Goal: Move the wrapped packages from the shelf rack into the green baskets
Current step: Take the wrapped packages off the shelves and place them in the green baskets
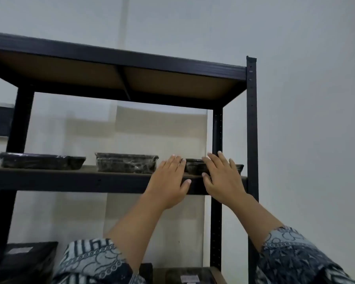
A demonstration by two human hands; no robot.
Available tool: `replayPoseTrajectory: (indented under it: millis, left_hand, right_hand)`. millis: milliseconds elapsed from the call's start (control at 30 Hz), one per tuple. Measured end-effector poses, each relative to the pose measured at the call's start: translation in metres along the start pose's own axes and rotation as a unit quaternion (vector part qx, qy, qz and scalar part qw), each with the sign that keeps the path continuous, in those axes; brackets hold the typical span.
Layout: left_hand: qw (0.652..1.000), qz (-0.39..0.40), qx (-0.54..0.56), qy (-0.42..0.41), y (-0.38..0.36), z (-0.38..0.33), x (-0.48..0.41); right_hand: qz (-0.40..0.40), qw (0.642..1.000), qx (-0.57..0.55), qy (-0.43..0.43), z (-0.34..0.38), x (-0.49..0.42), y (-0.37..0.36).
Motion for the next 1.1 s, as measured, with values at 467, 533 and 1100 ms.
replayPoseTrajectory:
  millis: [467,533,1100]
  left_hand:
    - [0.997,-0.034,-0.047,0.055,-0.041,-0.002,-0.021]
    - [0.997,-0.044,-0.040,0.053,-0.039,-0.003,-0.021]
    - [0.995,-0.056,-0.041,0.066,-0.045,0.000,-0.019]
  right_hand:
    - [-0.176,0.982,-0.071,-0.019,-0.055,-0.002,-0.015]
    - [-0.211,0.974,-0.080,-0.010,-0.054,0.004,-0.014]
    - [-0.248,0.966,-0.061,0.026,-0.059,0.009,-0.020]
Point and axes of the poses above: each hand's wrist, its own x-axis away from the middle knuckle, its own y-axis out of the back of the hand, z = x × y, the point moved 4 cm from there along -x, towards the middle knuckle, and after that the axes turned 6 degrees about y, right-handed, at the moved point
